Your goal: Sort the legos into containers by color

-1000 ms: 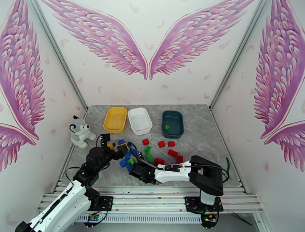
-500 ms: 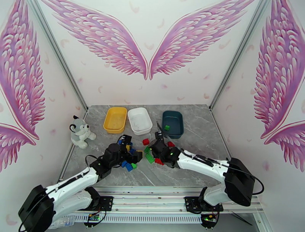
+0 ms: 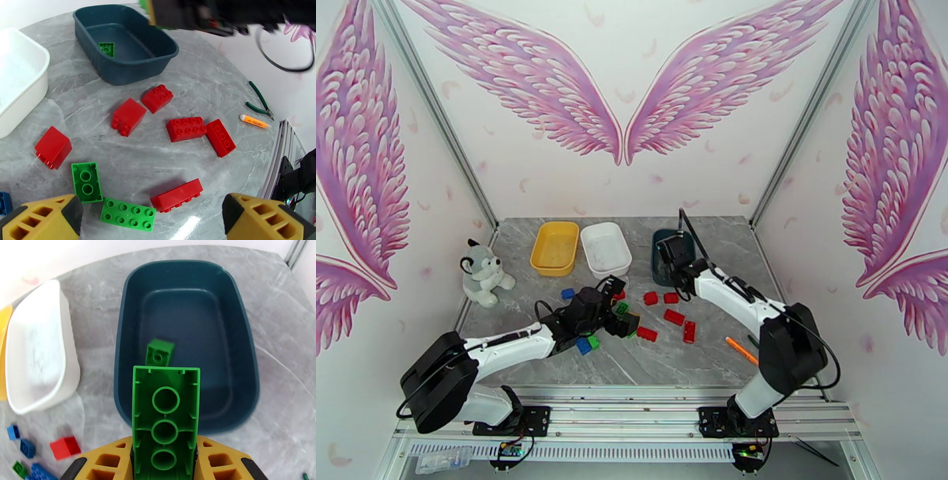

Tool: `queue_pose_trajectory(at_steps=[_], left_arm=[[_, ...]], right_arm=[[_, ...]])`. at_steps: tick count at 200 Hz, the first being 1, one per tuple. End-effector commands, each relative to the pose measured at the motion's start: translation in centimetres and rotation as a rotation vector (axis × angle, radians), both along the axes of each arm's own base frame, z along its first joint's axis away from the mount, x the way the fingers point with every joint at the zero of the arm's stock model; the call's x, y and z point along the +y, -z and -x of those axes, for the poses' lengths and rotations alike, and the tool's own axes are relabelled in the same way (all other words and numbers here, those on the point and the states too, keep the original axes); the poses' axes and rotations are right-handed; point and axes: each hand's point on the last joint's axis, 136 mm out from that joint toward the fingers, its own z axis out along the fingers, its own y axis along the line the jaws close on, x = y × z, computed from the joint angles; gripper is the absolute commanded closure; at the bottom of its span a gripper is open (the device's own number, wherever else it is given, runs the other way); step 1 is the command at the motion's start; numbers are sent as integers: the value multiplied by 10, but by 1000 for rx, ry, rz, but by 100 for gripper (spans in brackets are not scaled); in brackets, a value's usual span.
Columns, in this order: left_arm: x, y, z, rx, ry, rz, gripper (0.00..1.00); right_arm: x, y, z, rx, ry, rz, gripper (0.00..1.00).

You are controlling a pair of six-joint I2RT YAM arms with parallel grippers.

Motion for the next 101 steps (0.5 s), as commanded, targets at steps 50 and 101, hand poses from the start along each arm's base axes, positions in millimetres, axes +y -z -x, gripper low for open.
queue_pose_trajectory(at_steps=[50, 101], left_arm=[[-7, -35, -4, -124, 12, 69, 1], [16, -52, 1, -205, -53, 122, 1]], right_arm=[[-8, 16, -45, 87, 11, 4, 51], [-10, -11, -27, 35, -19, -17, 32]])
